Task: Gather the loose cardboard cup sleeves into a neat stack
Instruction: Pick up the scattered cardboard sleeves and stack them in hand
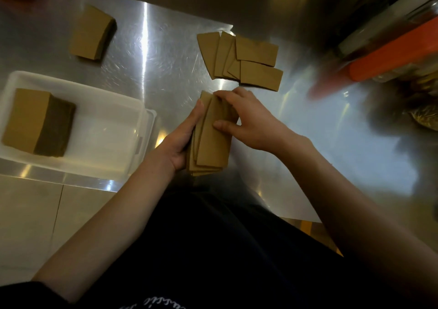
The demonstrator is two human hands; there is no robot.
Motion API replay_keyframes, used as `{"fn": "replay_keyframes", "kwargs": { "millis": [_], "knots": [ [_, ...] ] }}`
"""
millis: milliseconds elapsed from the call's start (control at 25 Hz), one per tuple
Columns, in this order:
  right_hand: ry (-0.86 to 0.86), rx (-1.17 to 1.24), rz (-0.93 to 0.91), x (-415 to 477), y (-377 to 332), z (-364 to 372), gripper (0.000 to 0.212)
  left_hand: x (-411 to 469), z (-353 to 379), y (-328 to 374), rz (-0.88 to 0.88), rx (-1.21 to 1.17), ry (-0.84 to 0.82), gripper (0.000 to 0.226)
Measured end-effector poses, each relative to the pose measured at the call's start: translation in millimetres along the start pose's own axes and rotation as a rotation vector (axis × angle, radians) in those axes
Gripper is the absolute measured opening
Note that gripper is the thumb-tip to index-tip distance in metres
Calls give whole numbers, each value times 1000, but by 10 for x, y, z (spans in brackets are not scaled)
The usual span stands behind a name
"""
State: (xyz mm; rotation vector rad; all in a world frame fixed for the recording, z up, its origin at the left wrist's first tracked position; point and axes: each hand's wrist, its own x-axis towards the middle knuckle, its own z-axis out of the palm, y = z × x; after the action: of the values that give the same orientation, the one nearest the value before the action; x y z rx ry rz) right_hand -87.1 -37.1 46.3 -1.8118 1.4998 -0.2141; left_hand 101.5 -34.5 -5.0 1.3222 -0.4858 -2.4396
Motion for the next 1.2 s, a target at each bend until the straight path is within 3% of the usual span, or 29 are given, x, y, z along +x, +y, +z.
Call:
{"fn": "replay_keyframes", "kwargs": {
  "millis": [240,360,480,760,960,1200],
  "knots": [
    [59,-4,-30,-44,-50,115,58,-23,15,-11,-19,14,-39,91],
    [156,23,-27,-81,-105,153,40,-27,-9,-29,-35,26,8,83],
    [146,38,-87,-152,-126,183,29,-4,-16,-31,2,-30,30,70],
    [-53,119,-137,-293,-142,223,74,74,2,-12,105,-85,112,61],
    [-55,136,-149,-272,-142,245,63,89,45,8,51,-127,241,64],
    [-27,208,-125,-283,-45,201,53,-14,-133,-44,110,-266,28,42]
  ]
}}
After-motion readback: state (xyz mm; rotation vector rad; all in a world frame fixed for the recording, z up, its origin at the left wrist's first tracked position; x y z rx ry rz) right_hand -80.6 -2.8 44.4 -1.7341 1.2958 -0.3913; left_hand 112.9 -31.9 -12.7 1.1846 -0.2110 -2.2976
